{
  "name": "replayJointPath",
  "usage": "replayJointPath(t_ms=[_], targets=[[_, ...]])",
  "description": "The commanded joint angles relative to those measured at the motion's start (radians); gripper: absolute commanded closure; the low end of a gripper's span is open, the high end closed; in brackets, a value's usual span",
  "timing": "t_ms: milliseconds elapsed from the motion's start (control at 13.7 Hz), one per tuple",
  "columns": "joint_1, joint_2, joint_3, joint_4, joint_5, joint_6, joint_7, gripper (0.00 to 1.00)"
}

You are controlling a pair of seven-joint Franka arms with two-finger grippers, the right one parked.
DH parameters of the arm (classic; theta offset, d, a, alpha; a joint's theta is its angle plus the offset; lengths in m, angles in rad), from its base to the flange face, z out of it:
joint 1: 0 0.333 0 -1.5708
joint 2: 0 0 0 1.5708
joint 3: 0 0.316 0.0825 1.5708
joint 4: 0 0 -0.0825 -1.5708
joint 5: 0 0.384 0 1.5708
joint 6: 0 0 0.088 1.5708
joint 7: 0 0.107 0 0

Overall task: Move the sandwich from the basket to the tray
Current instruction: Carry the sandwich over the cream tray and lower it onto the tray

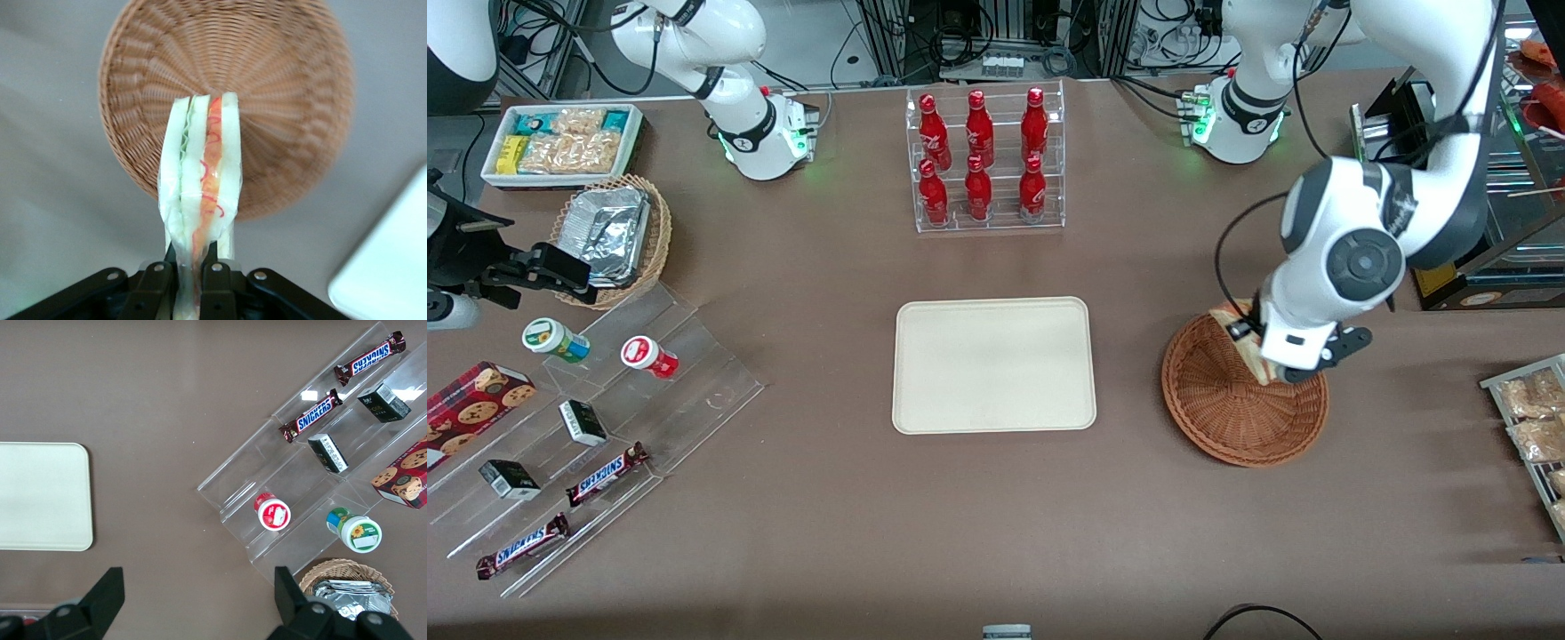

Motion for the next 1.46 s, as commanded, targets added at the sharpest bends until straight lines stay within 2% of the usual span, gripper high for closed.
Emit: replayJointPath(t_ms=[0, 220, 293, 439, 659, 878, 1098, 1390], targets=[[-0.014, 0.047, -0.084, 0.074, -0.018, -0.030, -0.012, 1.00], [-0.020, 0.146, -0.225, 0.175, -0.011, -0.020, -0.112, 1.00], [-0.051, 0.203, -0.259, 0.230, -0.003, -0.017, -0.127, 1.00], [-0.169, 0.342, -0.260, 0.368, 0.021, -0.017, -0.175, 1.00], [-0.290, 0.490, -0.260, 0.513, 0.152, 0.018, -0.306, 1.00], [-0.342, 0.545, -0.260, 0.513, 0.158, 0.103, -0.300, 1.00], [-0.395, 0.631, -0.258, 0.521, 0.241, 0.187, -0.309, 1.00], [-0.410, 0.659, -0.258, 0.518, 0.265, 0.198, -0.298, 1.00]])
